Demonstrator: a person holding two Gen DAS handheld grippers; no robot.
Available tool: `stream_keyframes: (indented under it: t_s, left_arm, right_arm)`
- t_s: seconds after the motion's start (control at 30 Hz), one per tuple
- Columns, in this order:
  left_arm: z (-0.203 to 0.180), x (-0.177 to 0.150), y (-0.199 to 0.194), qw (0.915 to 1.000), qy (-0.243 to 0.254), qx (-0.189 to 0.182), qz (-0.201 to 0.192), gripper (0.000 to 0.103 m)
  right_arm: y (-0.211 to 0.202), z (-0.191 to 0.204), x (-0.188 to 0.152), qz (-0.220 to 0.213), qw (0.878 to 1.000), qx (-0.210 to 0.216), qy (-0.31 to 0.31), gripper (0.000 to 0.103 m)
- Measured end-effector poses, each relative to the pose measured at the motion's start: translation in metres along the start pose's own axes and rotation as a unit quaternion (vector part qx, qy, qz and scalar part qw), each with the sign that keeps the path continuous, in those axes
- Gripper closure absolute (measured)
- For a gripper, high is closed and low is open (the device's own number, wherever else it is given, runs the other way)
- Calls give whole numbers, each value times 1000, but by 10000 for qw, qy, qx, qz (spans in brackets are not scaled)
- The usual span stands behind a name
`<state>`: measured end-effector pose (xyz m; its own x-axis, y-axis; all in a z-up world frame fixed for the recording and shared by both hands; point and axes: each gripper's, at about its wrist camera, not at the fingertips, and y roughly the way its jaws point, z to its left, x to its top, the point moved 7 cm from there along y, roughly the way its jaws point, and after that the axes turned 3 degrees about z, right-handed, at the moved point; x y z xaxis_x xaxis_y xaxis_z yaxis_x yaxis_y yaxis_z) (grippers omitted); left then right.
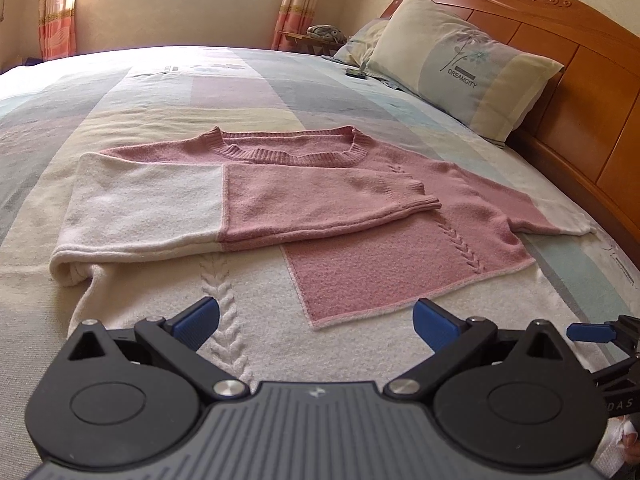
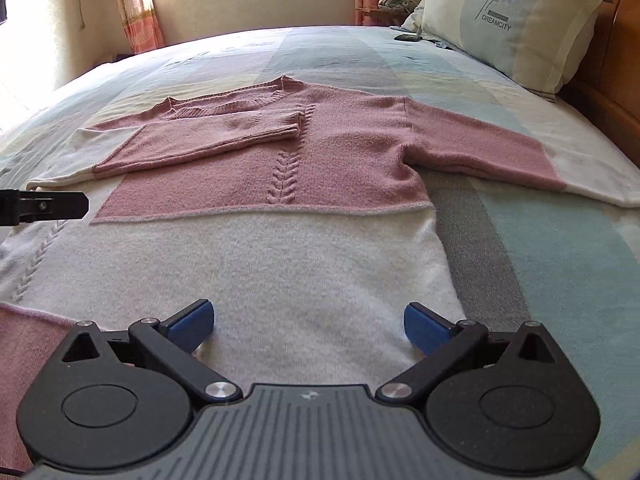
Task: Fold clothes
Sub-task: 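Move the open right tool toward the other sleeve's cream cuff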
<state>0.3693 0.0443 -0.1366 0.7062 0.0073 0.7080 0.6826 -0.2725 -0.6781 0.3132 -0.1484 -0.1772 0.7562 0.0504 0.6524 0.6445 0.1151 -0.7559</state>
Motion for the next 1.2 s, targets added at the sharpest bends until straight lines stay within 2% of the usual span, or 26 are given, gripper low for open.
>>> stream_keyframes:
  t_s: [0.1,0.17,0.27,0.37,0.43,0.57,0.8,0.93,1.07,1.2]
  left_arm:
    - [-2,-3,4,9999,52,37,88,1]
    - [-5,-7,9,9998,112,51,174,1]
    - [-10,-12,15,9993,215,95,291,1]
    - [-19,-14,14,9983,482,184,256,1]
    - [-27,-14,11,9982,572,-1,199,1]
    - [-40,-15,9,9972,704,-189,150,1]
    - [-46,-21,11,9955,915,-70,234,1]
    - [-48,-20,10,9959,855,-226,207,1]
    - [-49,-22,11,9952,943,-173,205,1]
    - [-55,-23,11,9941,1019,-344,134,1]
  right_arm:
    - [-12,2,-23,-1,9999,-4,-166,0]
    - [-17,1,-34,-205,9996,-72,-177,0]
    - [-18,-1,-36,-343,9993,-162,-44,0]
    - [-18,1,-34,-266,9993,-256,-24,0]
    - [-22,1,-31,-130,9994,-308,35,0]
    - [-32,8,-38,-205,9996,-106,-140,0]
    - [-36,3,-47,-221,9996,-187,47,0]
    - [-46,4,-49,-298,9993,153,194,0]
    - [-43,1,-54,-261,9995,32,168,0]
    - [-48,-14,-43,-430,9961,329,702,0]
